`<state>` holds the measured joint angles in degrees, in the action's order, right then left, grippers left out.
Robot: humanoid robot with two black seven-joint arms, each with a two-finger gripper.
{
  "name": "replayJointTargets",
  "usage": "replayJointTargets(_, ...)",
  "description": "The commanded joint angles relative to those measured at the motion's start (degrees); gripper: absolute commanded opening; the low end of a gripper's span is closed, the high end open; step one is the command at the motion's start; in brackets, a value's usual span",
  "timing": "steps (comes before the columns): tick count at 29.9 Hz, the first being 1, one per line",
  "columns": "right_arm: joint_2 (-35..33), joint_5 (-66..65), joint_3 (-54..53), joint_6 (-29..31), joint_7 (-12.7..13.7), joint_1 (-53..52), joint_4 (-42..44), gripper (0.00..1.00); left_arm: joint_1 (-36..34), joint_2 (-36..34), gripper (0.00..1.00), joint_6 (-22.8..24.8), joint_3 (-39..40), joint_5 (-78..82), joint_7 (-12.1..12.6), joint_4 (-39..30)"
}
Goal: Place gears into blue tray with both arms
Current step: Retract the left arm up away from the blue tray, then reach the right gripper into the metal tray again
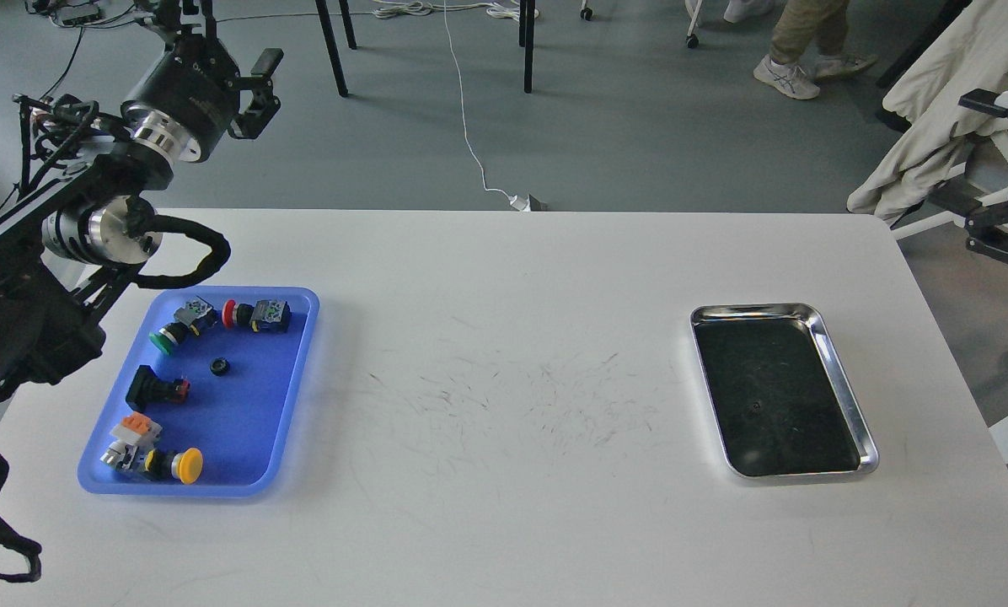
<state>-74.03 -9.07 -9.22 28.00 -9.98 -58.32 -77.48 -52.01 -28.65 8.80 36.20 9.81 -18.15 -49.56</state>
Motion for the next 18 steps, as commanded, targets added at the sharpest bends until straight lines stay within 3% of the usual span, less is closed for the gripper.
replayJointTargets(1,-1.12,-13.92,0.35,0.00,5.04,-0.83,-3.28,0.99,0.15,-0.61,0.98,0.08,-0.07,0.13,-0.14,-0.01)
replayJointTargets(10,3.10,-31.78,0.78,0.00,14.63,-1.18,-7.07,0.99,0.77,-2.02,0.98,0.08,0.02,0.13,-0.14,-0.10)
replayJointTargets(18,10.92,-41.47,8.52,0.00,15.52,-1.27,-5.23,0.98,0.85,-2.11,0.98,-0.01,-0.25,0.21,-0.22,-0.10)
